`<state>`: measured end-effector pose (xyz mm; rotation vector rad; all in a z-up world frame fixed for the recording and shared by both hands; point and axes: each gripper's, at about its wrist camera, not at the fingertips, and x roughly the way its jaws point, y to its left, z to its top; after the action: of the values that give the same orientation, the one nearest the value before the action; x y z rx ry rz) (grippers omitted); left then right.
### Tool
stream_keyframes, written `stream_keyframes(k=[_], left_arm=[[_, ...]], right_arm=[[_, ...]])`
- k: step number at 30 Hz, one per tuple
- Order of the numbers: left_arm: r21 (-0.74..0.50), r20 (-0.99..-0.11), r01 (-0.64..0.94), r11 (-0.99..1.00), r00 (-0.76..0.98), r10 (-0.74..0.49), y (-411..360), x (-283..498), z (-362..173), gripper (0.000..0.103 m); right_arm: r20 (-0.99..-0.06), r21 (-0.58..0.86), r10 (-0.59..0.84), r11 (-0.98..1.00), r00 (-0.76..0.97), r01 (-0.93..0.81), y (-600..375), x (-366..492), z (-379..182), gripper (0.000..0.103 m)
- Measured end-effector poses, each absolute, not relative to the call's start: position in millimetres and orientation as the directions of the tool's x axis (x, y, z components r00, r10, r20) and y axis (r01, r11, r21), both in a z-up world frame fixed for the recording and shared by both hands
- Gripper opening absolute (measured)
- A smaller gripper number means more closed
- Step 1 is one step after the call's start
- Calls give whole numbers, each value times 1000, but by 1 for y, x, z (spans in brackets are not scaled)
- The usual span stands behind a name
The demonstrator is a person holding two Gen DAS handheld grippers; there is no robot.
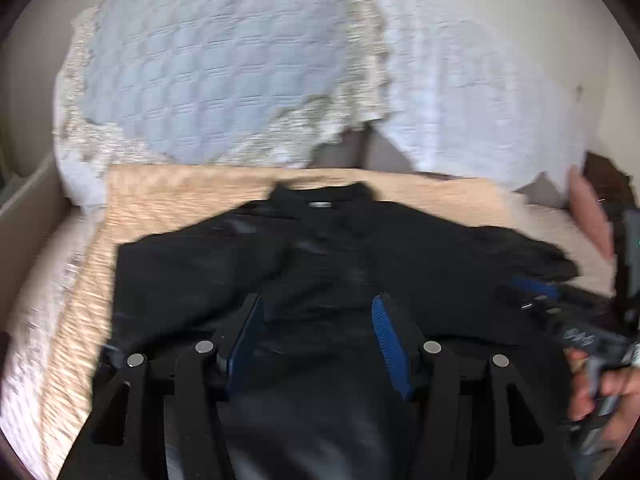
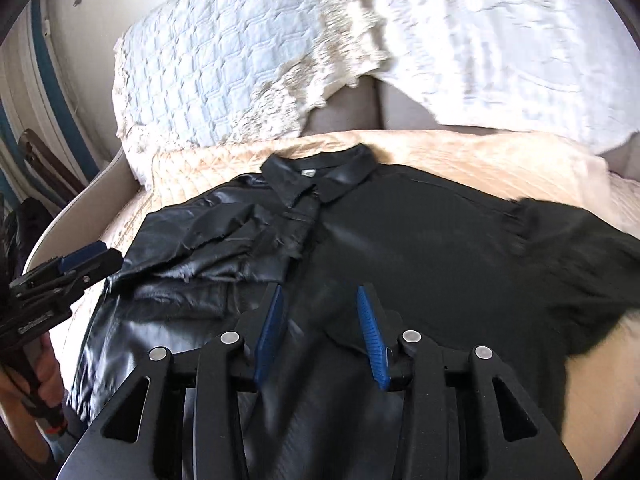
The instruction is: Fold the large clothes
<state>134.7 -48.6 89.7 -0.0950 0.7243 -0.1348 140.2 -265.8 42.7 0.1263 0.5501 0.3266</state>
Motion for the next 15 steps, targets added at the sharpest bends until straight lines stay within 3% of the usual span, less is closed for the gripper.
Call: stream_keyframes(k=[11,15], left_arm=[[-50,-648,223,974,735,-201,-134,108,112,61],[-23,-658,232,972,729,-190,-151,110,110,61]], right_arm=[[-452,274,283,946,846,-170,-356,100,29,42],[-447,310,268,941,853,-134,-386,99,20,48]])
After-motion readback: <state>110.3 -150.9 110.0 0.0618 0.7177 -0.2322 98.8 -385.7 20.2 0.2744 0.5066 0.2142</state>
